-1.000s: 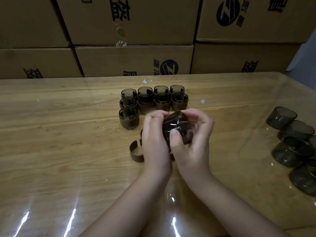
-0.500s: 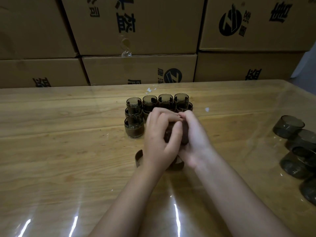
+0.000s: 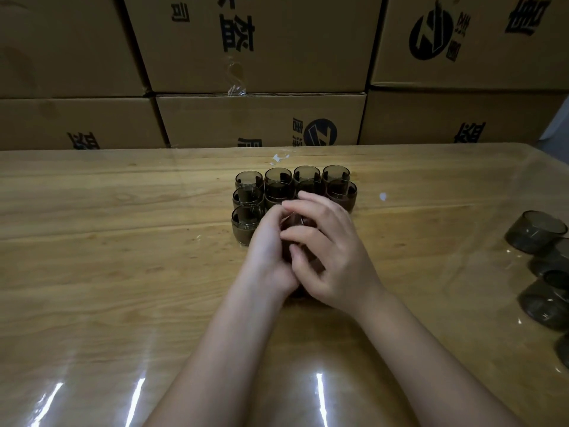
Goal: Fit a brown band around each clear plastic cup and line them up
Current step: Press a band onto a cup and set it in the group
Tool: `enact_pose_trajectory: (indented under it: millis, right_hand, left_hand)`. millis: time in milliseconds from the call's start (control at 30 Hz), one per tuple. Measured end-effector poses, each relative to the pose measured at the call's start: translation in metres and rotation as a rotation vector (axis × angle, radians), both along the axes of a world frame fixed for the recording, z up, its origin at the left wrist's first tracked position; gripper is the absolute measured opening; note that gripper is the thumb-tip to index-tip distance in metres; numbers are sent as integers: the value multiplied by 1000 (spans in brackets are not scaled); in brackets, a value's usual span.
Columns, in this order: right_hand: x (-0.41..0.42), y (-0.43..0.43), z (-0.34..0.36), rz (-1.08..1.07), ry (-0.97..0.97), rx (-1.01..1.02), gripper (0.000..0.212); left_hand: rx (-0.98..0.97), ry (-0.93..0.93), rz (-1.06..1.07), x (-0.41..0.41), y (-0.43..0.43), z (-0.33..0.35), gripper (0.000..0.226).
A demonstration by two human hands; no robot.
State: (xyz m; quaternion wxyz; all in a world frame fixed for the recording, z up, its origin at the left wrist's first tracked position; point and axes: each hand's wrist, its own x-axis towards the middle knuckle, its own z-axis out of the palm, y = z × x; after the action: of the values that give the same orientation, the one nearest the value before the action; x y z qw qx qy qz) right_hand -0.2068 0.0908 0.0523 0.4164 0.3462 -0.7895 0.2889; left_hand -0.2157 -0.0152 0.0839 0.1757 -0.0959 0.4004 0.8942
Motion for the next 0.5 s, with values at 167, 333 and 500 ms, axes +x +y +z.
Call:
enact_pose_trajectory:
  millis: [167, 333, 500]
  right_hand:
    - [5, -8, 4, -14, -293, -478, 18]
    - [4, -9, 18, 247, -961, -1466, 26]
    - [2, -4, 29, 671, -1286, -1654, 40]
  left_hand:
    - [-555, 271, 35, 2, 5, 3, 45]
    - [-1315, 740, 295, 14, 21, -13, 78]
    - [-1387, 953, 548, 5, 7, -19, 87]
